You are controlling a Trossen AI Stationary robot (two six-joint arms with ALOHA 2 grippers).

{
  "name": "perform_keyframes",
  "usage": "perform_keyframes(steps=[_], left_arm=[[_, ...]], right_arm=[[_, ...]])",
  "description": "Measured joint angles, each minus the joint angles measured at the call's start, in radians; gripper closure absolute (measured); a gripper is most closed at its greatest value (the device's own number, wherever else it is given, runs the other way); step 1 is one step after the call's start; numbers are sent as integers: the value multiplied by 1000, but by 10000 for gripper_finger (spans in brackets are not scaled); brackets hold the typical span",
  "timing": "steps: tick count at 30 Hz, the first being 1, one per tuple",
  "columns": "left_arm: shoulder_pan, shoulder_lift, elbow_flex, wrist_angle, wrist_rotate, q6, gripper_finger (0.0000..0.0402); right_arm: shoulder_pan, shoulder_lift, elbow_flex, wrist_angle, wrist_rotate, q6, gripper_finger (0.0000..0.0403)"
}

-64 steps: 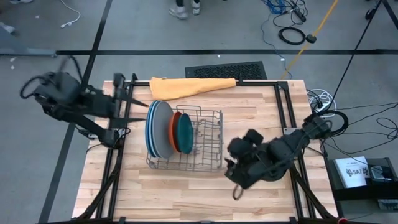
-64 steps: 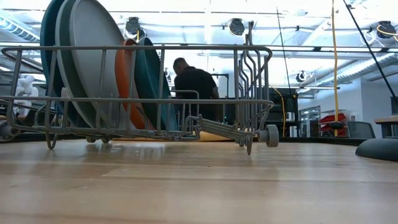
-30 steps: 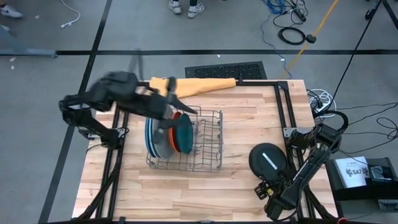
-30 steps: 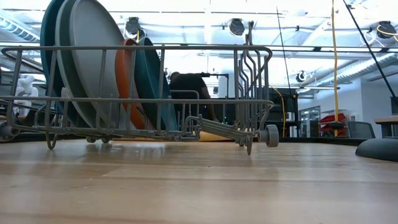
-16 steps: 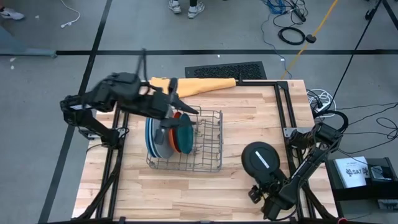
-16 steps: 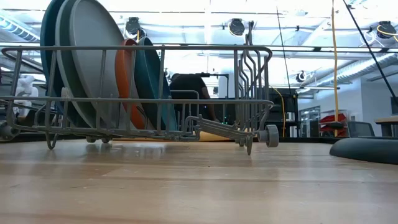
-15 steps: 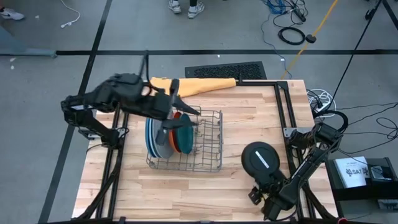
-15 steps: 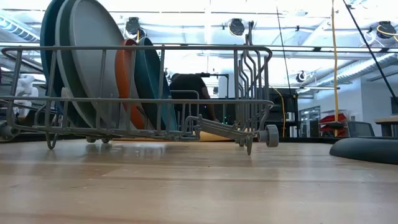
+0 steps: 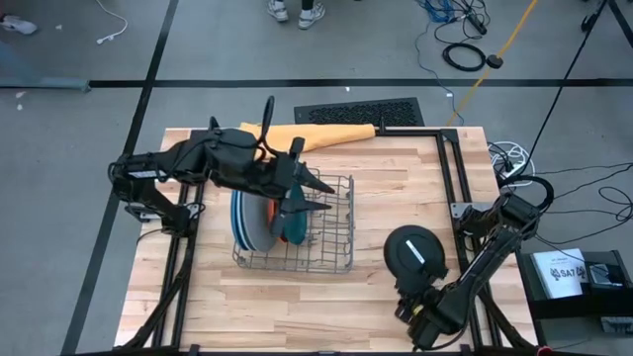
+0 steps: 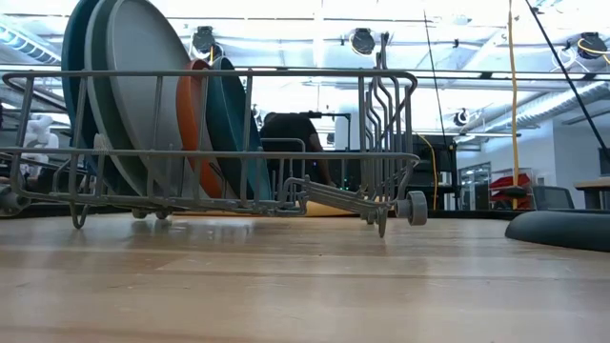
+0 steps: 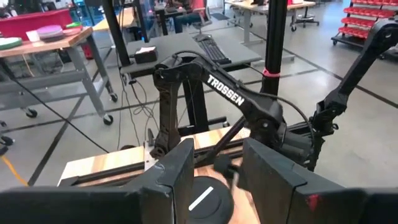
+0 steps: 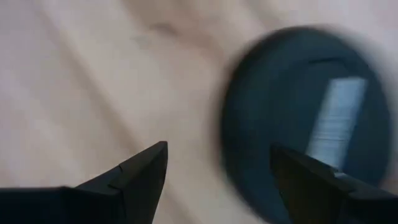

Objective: Sort dishes
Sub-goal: Put the black plate in the dish rack

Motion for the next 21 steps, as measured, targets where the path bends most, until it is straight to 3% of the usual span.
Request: perform_keyframes(steps=[2,5,10,14,21], left_arm=[[0,0,0,3,-7,-6,263],[0,0,0,25,-10,-24,263],[0,0,0,30,-10,-24,263],[0,0,0,44,-11,-25,263],[0,0,0,42,-11,-26,263]], right_arm=[[3,-2,49,-150,1,-22,131],[7,-7,58,-227,-37,-120,139],[13,-28,-29,-196,-107,-244,177],[15,-87,-118,-52,-108,-310,202],[10,-237,-244,19,-111,-314,200]])
